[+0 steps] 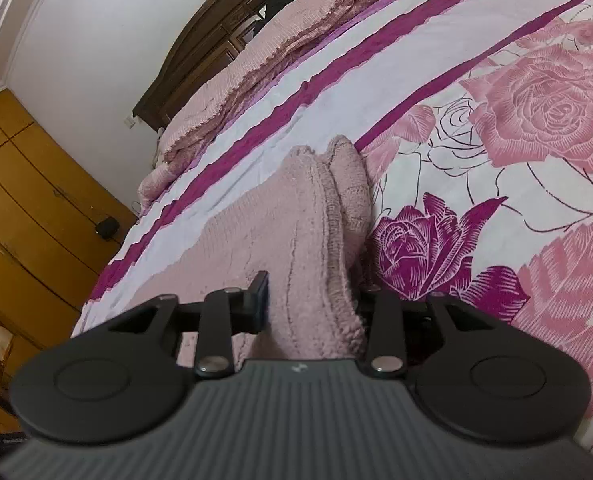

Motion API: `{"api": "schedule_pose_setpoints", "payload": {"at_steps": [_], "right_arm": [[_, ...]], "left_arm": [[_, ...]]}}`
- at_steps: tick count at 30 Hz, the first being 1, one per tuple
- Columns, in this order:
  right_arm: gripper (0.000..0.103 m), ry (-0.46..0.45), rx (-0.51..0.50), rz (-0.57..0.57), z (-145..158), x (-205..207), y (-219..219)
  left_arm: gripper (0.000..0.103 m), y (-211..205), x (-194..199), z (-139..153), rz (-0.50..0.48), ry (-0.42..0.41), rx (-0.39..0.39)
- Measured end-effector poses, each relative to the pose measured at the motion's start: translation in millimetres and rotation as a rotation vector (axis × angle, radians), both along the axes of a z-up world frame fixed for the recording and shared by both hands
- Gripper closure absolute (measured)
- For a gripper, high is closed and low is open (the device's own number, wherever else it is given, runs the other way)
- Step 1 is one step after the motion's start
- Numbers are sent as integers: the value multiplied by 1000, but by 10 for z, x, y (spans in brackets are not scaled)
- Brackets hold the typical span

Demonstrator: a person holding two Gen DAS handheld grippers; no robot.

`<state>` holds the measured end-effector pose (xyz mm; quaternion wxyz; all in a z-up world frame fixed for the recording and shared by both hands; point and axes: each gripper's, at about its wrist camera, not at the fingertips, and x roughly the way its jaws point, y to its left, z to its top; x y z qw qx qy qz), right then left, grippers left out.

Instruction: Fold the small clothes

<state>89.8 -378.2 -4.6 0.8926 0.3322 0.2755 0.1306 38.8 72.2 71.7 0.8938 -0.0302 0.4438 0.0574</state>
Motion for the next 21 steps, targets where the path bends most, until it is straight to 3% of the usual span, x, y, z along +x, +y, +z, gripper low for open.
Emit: {"api": "schedule_pose_setpoints", "payload": {"at_steps": [7,12,21], "right_arm": [[66,3,-6,-5,27,2,14],[71,6,38,-22,103,12,3],[76,-96,64,-36,502,-61,251]], "left_arm": [[27,18,-41,21,1,1,1],[27,36,-82,55,1,-11,33],[27,231,-159,131,44,-43,19]]}}
